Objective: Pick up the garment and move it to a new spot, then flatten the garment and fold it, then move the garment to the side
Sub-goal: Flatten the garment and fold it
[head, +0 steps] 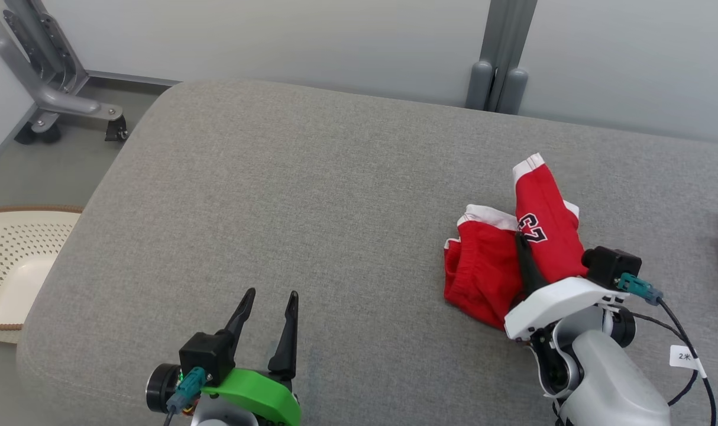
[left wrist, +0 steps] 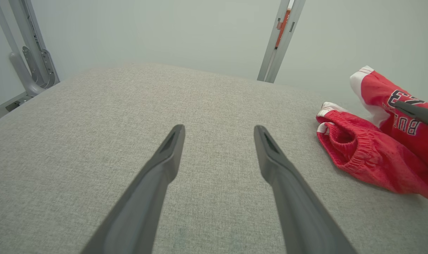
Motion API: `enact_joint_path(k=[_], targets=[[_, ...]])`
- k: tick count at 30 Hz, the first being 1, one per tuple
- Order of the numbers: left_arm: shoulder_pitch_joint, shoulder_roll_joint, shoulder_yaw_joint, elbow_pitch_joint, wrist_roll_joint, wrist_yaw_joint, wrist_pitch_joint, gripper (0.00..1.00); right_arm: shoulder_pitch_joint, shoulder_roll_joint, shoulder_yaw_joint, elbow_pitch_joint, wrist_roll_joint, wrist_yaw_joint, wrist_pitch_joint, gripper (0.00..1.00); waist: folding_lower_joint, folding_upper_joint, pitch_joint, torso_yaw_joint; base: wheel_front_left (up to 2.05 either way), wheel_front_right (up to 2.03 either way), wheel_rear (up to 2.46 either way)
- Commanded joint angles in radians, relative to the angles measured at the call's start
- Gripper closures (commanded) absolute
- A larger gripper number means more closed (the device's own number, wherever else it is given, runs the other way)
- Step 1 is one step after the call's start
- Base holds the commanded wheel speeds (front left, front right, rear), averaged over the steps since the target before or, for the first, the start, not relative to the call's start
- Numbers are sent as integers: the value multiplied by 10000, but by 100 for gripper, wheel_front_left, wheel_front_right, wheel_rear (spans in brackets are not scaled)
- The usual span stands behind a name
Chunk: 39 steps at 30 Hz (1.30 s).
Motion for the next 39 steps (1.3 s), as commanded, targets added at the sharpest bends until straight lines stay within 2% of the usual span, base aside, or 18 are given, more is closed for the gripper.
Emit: enact_joint_path(k=[1,10,11,12,22,26,39], targets=[[111,23,44,17,35,3,0,0,151,-36,149,-104,128,3,-38,100,0,0,-30,67,0,0,0],[115,23,23,11,4,19,0,0,248,-29,844,-118,137,3,-26,100,0,0,-18,195,0,0,0],[113,23,36,13,4,18,0,0,221,-36,923,-141,106,3,-30,61,0,0,-12,194,0,0,0],[107,23,43,15,6,19,0,0,191,-41,1026,-193,107,3,-37,2,0,0,-6,196,0,0,0],[-10,23,18,-144,-171,56,0,0,128,-34,2414,-488,231,3,-44,0,0,0,24,237,0,0,0],[-1,23,14,-162,-174,77,0,0,21,-35,2906,-567,-160,3,-61,0,0,0,56,231,0,0,0],[-39,23,19,-136,-203,73,0,0,70,-34,3264,-728,-1559,3,-80,0,0,0,99,122,0,0,0]])
